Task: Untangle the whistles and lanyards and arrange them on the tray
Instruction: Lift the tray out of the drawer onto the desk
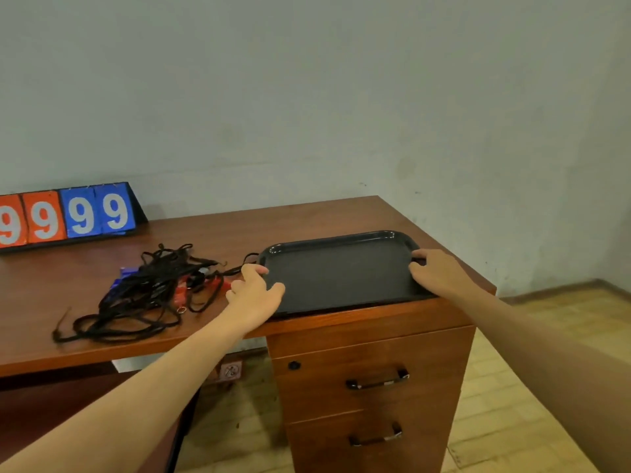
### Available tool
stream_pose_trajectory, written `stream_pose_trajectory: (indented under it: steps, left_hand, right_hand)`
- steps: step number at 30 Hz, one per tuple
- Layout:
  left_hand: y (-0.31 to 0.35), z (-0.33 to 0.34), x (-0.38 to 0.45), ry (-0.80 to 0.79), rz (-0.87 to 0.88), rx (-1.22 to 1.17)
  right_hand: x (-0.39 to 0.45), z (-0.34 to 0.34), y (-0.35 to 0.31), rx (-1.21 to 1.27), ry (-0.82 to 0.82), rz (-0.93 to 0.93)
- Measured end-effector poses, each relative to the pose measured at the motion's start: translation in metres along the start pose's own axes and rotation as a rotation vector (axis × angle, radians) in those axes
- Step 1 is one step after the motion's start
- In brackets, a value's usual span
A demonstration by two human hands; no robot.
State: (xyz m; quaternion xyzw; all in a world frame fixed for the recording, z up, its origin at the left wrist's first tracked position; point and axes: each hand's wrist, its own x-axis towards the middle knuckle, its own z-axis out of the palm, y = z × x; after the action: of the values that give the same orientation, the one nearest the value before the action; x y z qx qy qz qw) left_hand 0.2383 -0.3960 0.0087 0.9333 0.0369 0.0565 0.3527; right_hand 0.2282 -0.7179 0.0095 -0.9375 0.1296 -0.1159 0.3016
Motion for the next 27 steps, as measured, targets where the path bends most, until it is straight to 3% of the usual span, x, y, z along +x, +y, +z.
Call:
stream_pose_trajectory:
  steps: [7, 17, 19, 22, 27]
  left_hand:
    - [-0.008, 0.027, 0.02, 0.173, 0.245, 0.257]
    - [-0.006, 0.029, 0.026, 0.128, 0.147, 0.294]
    - [-0.006, 0.029, 0.025, 0.134, 0.155, 0.303]
    - [-0.008, 0.031, 0.027, 0.142, 0.175, 0.325]
    - [-0.014, 0.03, 0.03, 0.135, 0.205, 0.337]
  right_hand:
    - [0.04, 0.011, 0.016, -0.152, 0.068, 0.008]
    - [0.049, 0.008, 0.019, -0.019, 0.089, -0.016]
    - [0.04, 0.006, 0.014, -0.066, 0.159, -0.099]
    - [0.02, 0.014, 0.007, -0.312, 0.282, -0.383]
    - [0.008, 0.025, 0.006, -0.367, 0.176, -0.491]
